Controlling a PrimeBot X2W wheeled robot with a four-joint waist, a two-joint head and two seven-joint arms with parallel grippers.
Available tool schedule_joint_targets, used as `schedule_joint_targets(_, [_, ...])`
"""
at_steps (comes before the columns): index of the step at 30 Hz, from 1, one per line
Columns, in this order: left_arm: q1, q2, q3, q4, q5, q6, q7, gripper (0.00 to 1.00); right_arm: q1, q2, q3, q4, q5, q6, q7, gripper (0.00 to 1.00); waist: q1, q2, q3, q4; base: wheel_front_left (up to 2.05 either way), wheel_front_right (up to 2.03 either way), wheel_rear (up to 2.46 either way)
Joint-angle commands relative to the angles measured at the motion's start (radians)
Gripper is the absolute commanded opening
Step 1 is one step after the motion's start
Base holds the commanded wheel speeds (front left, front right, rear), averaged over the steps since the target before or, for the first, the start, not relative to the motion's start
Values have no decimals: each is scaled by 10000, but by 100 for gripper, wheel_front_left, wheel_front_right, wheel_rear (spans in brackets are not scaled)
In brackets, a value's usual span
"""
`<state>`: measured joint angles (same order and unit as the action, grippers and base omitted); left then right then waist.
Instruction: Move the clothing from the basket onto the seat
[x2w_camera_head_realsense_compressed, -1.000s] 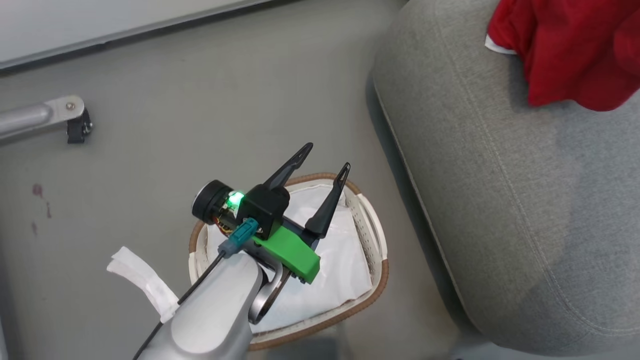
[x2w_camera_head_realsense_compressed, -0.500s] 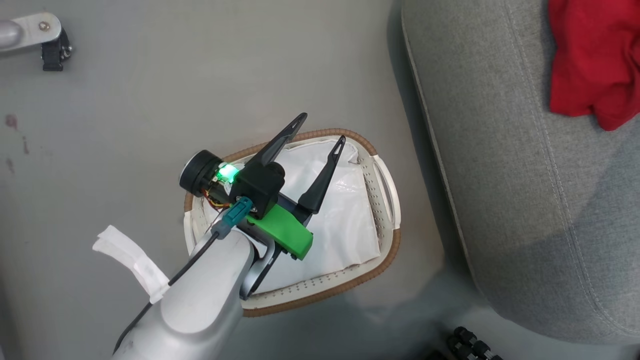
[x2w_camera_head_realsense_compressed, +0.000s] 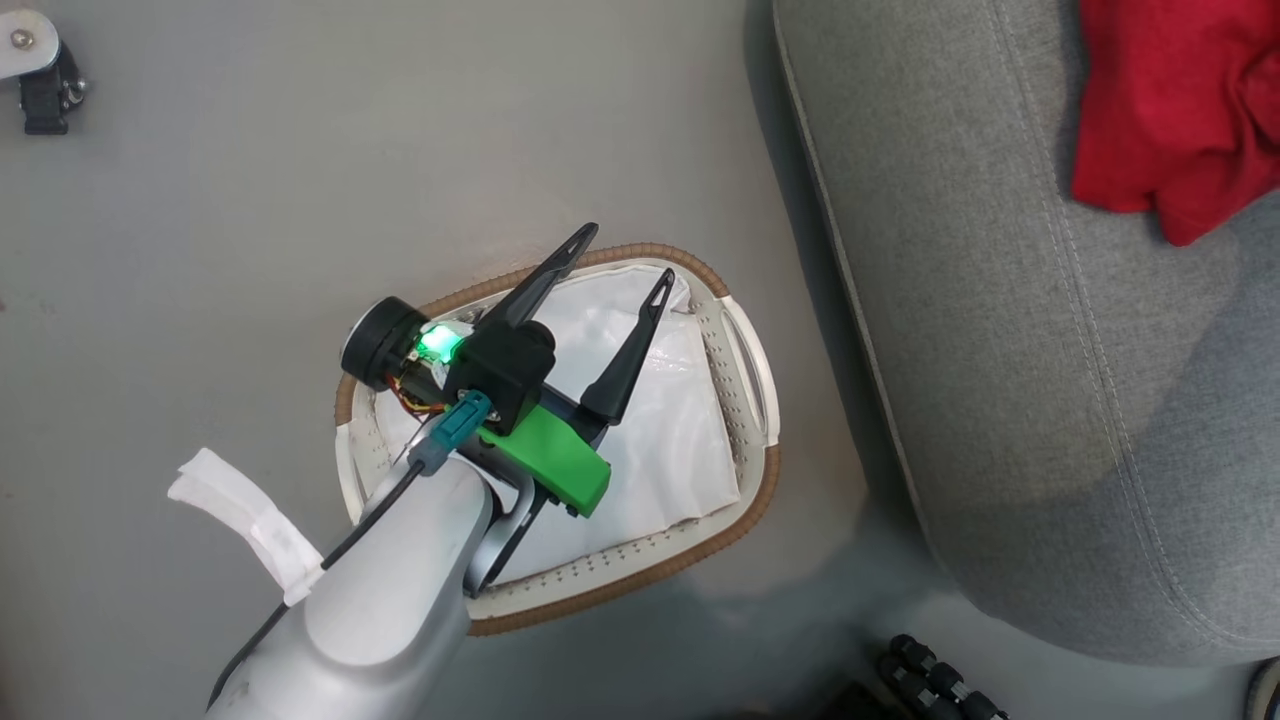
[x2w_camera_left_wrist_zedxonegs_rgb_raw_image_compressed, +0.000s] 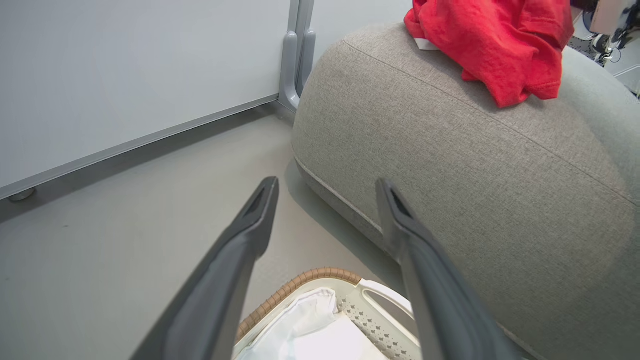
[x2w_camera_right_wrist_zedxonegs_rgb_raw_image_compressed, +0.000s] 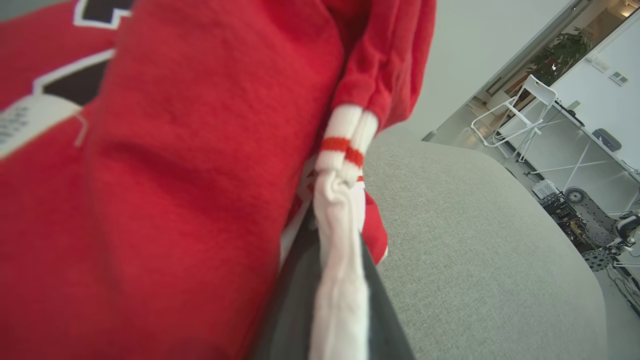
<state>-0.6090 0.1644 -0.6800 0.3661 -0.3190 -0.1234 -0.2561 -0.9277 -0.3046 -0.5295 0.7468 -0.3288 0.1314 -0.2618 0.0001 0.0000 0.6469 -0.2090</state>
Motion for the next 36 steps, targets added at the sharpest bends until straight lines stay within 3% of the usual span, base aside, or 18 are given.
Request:
schedule_joint_targets(1, [-120,76,13,-46,-84,39,3,100,232,29,61,-143,-62,-14,-45,92,-1,0,-92,-69,0,0,0])
schedule_joint_targets(2, [-93,92,15,-64,-89,53,-2,100,346,61,117,-221,-62,-13,-46,100,-1,0,-154,-100,0,0,0])
schedule_joint_targets(15, [434,-63,166,27,-374,85,-97,100,1655,238,1224,-1130,279,-14,-46,100,-1,0,-1751,-338,0,0,0])
schedule_joint_targets(26, [1452,-486,955,-22,-597,130,-81,100,1924,-144,2277,-1599,899,-14,-46,100,-1,0,-3855,465,0,0,0])
schedule_joint_targets(32, [2320,-623,1783,-40,-610,190,-83,100,2218,293,2590,-1585,1247,-14,-46,100,-1,0,-4830,1101,0,0,0])
schedule_joint_targets(36, [2931,-597,2526,-137,-635,248,-82,100,2526,982,2688,-1819,1468,-13,-47,100,-1,0,-5270,1430,0,0,0])
